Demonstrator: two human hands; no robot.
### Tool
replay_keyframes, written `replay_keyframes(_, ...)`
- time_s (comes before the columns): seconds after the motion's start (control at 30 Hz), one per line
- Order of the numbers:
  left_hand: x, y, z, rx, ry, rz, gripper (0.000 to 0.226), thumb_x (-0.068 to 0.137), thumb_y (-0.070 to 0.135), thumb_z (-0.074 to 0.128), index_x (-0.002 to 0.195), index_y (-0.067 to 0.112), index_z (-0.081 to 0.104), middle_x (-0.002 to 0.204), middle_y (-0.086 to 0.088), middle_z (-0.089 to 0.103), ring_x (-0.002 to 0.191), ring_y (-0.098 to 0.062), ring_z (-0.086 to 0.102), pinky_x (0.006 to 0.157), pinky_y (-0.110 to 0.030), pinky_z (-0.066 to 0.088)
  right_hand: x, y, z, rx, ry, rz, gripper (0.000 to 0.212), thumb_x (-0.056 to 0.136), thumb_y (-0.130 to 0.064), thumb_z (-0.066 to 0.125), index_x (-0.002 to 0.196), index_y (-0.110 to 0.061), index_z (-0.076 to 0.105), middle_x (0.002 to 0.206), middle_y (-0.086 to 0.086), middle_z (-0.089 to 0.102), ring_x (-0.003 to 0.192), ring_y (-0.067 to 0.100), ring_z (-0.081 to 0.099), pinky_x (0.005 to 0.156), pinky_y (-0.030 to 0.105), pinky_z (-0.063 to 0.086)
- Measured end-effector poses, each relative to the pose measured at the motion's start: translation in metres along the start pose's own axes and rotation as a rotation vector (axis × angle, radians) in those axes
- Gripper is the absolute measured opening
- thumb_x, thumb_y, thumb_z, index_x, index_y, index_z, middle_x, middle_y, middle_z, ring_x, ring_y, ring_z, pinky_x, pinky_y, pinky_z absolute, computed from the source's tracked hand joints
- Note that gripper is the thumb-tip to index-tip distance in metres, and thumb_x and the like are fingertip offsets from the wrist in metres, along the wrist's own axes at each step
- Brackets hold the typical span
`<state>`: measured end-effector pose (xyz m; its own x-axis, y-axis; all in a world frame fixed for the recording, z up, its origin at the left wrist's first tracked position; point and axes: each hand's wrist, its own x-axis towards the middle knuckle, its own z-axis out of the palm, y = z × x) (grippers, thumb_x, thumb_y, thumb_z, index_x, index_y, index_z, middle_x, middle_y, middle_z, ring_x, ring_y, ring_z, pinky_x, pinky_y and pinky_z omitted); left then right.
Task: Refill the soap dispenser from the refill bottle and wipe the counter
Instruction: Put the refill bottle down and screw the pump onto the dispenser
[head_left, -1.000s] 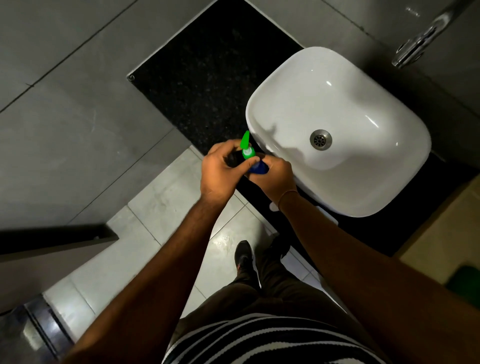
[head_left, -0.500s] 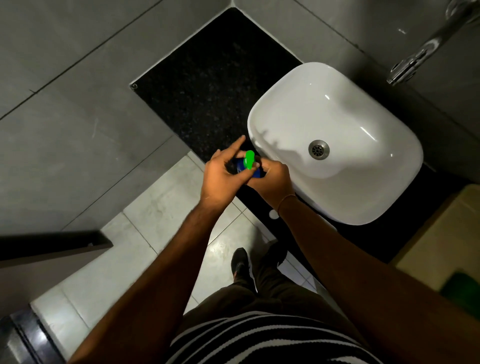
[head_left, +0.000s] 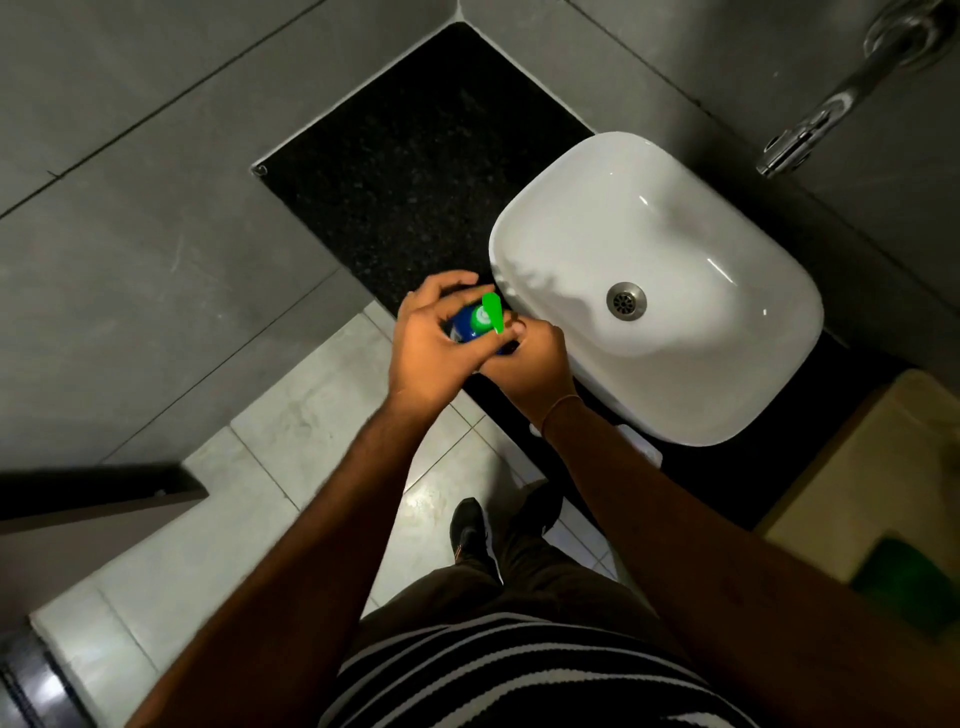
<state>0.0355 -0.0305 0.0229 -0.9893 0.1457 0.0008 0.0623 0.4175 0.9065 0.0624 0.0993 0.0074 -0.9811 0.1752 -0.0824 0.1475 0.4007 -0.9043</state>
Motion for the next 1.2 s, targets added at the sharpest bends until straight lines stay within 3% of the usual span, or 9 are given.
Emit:
replay_keyframes(0.13, -0.006, -0.005, -0.015, -0.026, 0.110, 0.047, 0.035, 0.075, 0.038, 0.095, 0.103, 0.021, 0.083, 0.114, 0.005, 0.067, 0.111, -0.009, 0.066, 0.099, -0.030, 0.056, -0.003, -0.007, -0.007, 0.068, -0.006, 0.010, 0.021, 0.076, -0.022, 0.081, 0.095, -0.014, 0.079, 0.079, -0.002, 0.077, 0.073, 0.001, 0.065, 0.072, 0.027, 0.059)
replay_keyframes(0.2, -0.011, 0.001, -0.016, -0.043, 0.103, 0.064, 0.031, 0.080, 0.030, 0.092, 0.107, 0.016, 0.084, 0.112, 0.003, 0.072, 0.109, -0.009, 0.068, 0.099, -0.031, 0.057, -0.002, -0.013, -0.009, 0.062, -0.036, 0.002, 0.022, 0.078, -0.021, 0.079, 0.098, -0.013, 0.079, 0.082, 0.002, 0.077, 0.077, 0.014, 0.072, 0.074, 0.032, 0.061)
replay_keyframes(0.4, -0.014, 0.017, -0.017, 0.021, 0.087, 0.099, 0.030, 0.090, 0.024, 0.086, 0.116, 0.011, 0.083, 0.116, 0.001, 0.077, 0.116, -0.013, 0.069, 0.106, -0.043, 0.055, -0.003, -0.016, -0.016, -0.051, -0.023, -0.045, 0.022, 0.076, -0.015, 0.078, 0.098, -0.017, 0.079, 0.078, 0.000, 0.076, 0.074, 0.018, 0.070, 0.068, 0.027, 0.057)
replay_keyframes(0.53, -0.019, 0.023, -0.014, 0.113, 0.137, 0.163, 0.034, 0.084, 0.041, 0.089, 0.111, 0.019, 0.084, 0.111, 0.010, 0.078, 0.110, -0.005, 0.071, 0.099, -0.029, 0.057, -0.005, -0.015, -0.023, -0.048, -0.060, -0.045, 0.036, 0.076, -0.019, 0.076, 0.111, -0.021, 0.078, 0.093, -0.007, 0.079, 0.088, 0.006, 0.074, 0.082, 0.026, 0.062)
replay_keyframes(0.7, -0.018, 0.021, -0.013, 0.051, 0.086, 0.209, 0.030, 0.084, 0.026, 0.090, 0.111, 0.015, 0.084, 0.108, 0.015, 0.077, 0.109, -0.003, 0.071, 0.100, -0.027, 0.057, -0.001, -0.009, -0.035, 0.019, -0.175, -0.021, 0.024, 0.070, -0.017, 0.082, 0.094, -0.019, 0.080, 0.085, -0.001, 0.079, 0.080, 0.006, 0.069, 0.075, 0.032, 0.061)
replay_keyframes(0.87, -0.024, 0.020, -0.022, 0.020, 0.005, 0.222, 0.027, 0.088, 0.021, 0.088, 0.113, 0.013, 0.083, 0.112, 0.022, 0.074, 0.107, 0.005, 0.073, 0.096, -0.016, 0.056, 0.002, -0.005, -0.040, 0.051, -0.309, -0.044, 0.027, 0.068, -0.018, 0.084, 0.093, -0.029, 0.079, 0.084, -0.008, 0.080, 0.078, -0.006, 0.065, 0.074, 0.018, 0.054)
replay_keyframes(1.0, -0.028, 0.020, -0.025, 0.049, -0.033, 0.176, 0.036, 0.086, 0.026, 0.089, 0.119, 0.014, 0.082, 0.120, 0.006, 0.078, 0.113, -0.002, 0.072, 0.104, -0.031, 0.058, 0.001, -0.001, -0.036, -0.005, -0.276, -0.049, 0.044, 0.068, -0.021, 0.085, 0.112, -0.021, 0.080, 0.095, -0.008, 0.081, 0.090, 0.002, 0.073, 0.086, 0.027, 0.061)
replay_keyframes(1.1, -0.038, 0.024, -0.024, 0.068, 0.000, 0.120, 0.064, 0.078, 0.040, 0.094, 0.135, 0.016, 0.074, 0.134, 0.008, 0.072, 0.123, 0.005, 0.066, 0.110, -0.017, 0.049, 0.002, 0.000, -0.036, -0.016, -0.253, -0.035, 0.047, 0.072, -0.018, 0.088, 0.117, -0.019, 0.077, 0.099, -0.005, 0.081, 0.099, 0.011, 0.076, 0.092, 0.036, 0.062)
replay_keyframes(1.2, -0.044, 0.028, -0.022, 0.046, 0.071, 0.146, 0.057, 0.085, 0.042, 0.089, 0.134, 0.018, 0.074, 0.134, 0.010, 0.072, 0.124, 0.004, 0.067, 0.108, -0.017, 0.051, 0.004, 0.002, -0.036, -0.044, -0.241, -0.007, 0.037, 0.072, -0.022, 0.087, 0.108, -0.020, 0.079, 0.090, -0.003, 0.080, 0.087, 0.009, 0.076, 0.085, 0.039, 0.064)
